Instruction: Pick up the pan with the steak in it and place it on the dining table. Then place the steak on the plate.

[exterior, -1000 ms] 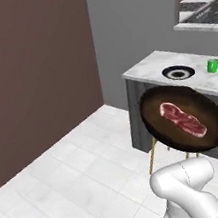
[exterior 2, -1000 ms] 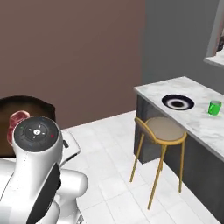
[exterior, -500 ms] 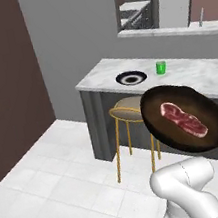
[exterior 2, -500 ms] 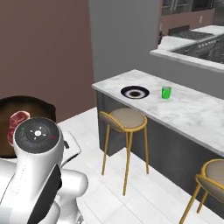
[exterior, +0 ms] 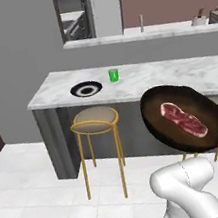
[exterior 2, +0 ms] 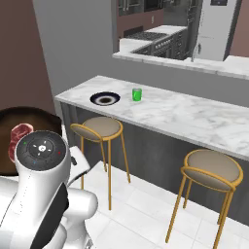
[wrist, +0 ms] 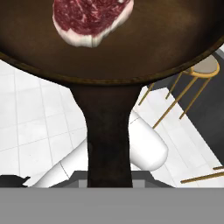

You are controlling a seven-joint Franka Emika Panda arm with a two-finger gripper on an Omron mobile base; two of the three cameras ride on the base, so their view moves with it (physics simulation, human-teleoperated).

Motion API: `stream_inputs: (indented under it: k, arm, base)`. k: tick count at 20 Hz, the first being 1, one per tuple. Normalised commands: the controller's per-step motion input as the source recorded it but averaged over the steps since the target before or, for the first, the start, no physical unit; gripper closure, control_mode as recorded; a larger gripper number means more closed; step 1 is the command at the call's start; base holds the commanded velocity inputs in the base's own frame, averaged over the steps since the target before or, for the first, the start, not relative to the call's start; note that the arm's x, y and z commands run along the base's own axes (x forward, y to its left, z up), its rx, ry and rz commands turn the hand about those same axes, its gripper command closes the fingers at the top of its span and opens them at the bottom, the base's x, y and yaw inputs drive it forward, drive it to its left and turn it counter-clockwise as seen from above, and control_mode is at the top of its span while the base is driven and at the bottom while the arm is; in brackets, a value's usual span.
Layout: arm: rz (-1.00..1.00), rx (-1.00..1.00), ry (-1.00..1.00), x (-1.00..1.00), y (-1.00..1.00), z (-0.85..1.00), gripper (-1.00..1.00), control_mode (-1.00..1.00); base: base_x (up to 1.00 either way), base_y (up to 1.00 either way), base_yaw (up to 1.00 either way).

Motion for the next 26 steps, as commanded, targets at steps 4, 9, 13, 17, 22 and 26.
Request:
stream_inputs:
  k: [4, 9, 13, 17, 22, 26]
  arm:
    - [0.00, 0.00, 0.00, 0.00, 0.00, 0.00, 1.00, 1.00]
    - [0.00, 0.00, 0.00, 0.00, 0.00, 0.00, 1.00, 1.00]
    - [0.00, 0.00, 0.00, 0.00, 0.00, 0.00, 1.00, 1.00]
    - [0.00, 0.00, 0.00, 0.00, 0.00, 0.00, 1.00, 1.00]
    - [0.00, 0.00, 0.00, 0.00, 0.00, 0.00, 1.00, 1.00]
    - [0.00, 0.00, 0.00, 0.00, 0.00, 0.00, 1.00, 1.00]
  base:
    - [0.00, -0.01, -0.50]
    - [0.03, -0.07, -0.49]
    - [0.06, -0.10, -0.44]
    - [0.00, -0.06, -0.41]
    - [0.00, 0.00, -0.35]
    - [-0.02, 0.01, -0.07]
